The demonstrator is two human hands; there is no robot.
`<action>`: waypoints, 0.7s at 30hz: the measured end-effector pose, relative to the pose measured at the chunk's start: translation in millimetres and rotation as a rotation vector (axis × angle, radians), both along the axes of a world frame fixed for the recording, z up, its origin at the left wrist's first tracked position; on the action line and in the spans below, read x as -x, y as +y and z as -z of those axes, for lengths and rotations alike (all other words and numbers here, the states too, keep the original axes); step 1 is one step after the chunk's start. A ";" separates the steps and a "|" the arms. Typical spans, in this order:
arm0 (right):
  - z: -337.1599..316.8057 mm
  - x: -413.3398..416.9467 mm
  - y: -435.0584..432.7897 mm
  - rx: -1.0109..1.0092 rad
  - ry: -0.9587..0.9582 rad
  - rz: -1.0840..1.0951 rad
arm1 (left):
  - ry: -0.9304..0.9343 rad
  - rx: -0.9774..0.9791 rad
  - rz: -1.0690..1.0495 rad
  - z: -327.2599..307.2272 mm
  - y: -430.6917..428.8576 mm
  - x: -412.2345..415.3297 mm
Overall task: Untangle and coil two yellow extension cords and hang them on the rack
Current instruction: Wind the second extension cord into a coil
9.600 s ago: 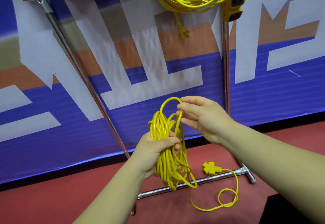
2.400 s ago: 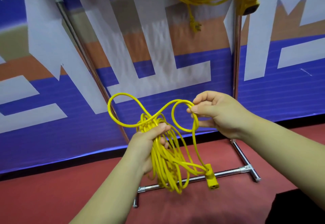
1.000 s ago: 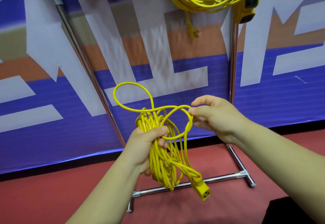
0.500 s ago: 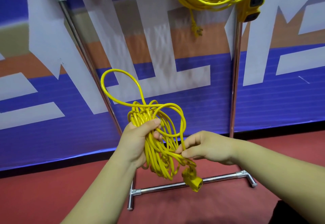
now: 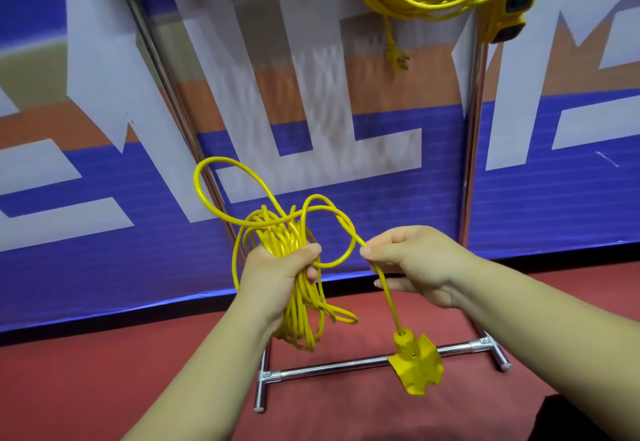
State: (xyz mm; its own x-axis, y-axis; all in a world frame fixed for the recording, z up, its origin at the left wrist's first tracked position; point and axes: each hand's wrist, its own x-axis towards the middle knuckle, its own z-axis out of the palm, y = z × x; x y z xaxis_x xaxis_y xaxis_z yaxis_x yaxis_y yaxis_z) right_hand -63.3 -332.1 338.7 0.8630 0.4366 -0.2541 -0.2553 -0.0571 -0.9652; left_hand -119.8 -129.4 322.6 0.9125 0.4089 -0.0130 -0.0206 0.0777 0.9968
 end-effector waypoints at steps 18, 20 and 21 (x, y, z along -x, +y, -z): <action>-3.3 13.7 7.5 0.208 -0.463 -0.094 | 0.021 0.225 0.059 -8.6 -34.1 -4.3; -2.2 13.7 6.5 0.112 -0.425 -0.138 | 0.006 0.262 0.067 -14.7 -33.1 -5.8; -1.8 13.5 4.5 0.054 -0.390 -0.179 | -0.005 0.278 0.065 -18.5 -31.1 -6.4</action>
State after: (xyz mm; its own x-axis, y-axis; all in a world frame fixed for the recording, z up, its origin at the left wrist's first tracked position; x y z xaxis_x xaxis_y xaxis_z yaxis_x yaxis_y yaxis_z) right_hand -76.9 -327.6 340.5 0.8110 0.5830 0.0496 0.1465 -0.1203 -0.9819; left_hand -113.4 -160.5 341.1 0.9370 0.3310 -0.1117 -0.0118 0.3494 0.9369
